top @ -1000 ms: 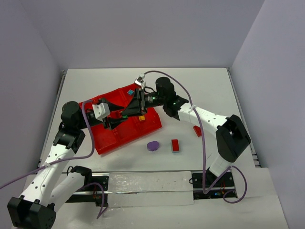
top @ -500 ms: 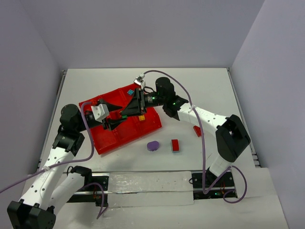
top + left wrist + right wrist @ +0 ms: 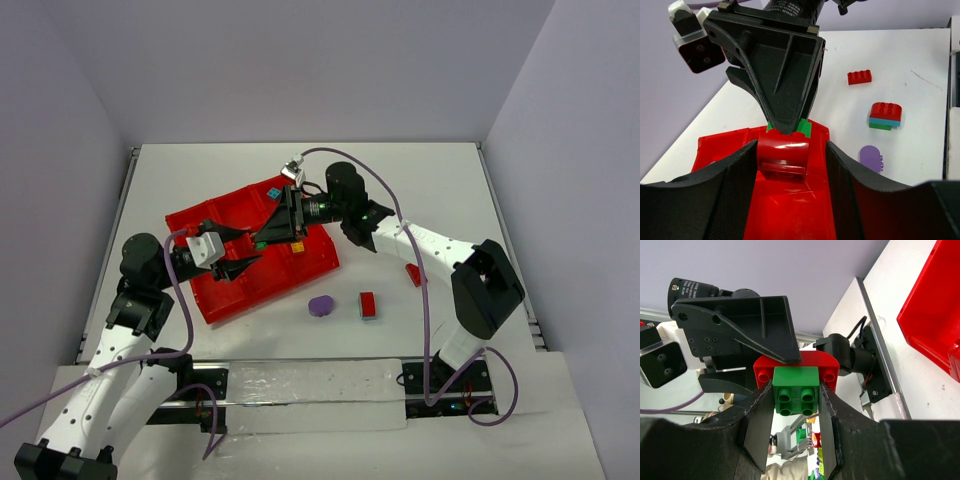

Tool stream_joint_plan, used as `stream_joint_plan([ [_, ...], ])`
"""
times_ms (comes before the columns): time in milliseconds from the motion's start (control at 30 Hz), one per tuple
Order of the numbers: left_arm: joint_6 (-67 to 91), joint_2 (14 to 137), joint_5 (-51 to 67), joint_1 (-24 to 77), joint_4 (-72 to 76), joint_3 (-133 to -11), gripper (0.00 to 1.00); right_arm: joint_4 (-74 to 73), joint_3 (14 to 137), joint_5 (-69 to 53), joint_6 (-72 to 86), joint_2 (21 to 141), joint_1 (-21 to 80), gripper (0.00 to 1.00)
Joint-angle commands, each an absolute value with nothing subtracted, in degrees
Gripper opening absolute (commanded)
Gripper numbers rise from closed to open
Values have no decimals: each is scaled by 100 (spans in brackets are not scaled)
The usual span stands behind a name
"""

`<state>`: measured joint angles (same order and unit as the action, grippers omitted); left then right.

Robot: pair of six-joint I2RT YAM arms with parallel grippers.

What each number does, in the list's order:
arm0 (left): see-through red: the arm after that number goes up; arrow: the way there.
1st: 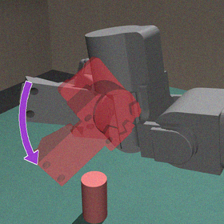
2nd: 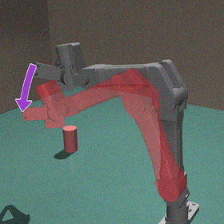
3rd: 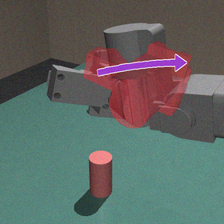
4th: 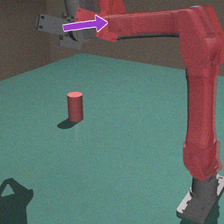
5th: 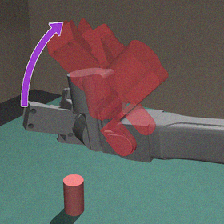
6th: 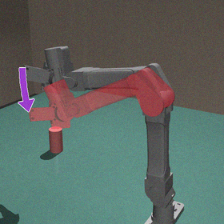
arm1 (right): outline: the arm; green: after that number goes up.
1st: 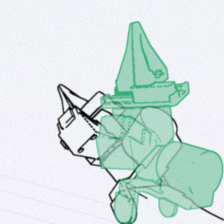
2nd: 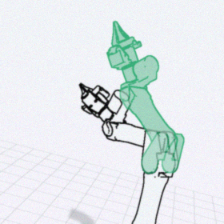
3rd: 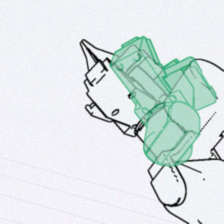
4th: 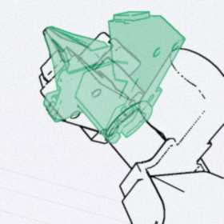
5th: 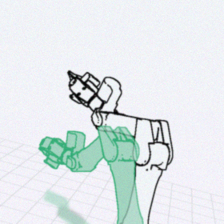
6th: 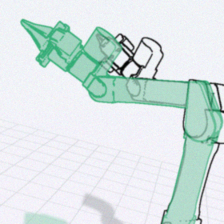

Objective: Sort the legos into containers by color

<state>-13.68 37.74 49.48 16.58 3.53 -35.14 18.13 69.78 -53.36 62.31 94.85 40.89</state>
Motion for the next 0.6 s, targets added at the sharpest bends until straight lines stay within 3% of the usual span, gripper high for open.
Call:
stream_joint_plan([
  [0, -1635, 3775, 4984, 1679, 195, -3590, 60, 1937, 7023, -5349, 6175, 9440, 4061, 0],
  [567, -1747, 3681, 4935, 1679, 115, -3523, 53, 2043, 6868, -5369, 6269, 9413, 3966, 0],
])
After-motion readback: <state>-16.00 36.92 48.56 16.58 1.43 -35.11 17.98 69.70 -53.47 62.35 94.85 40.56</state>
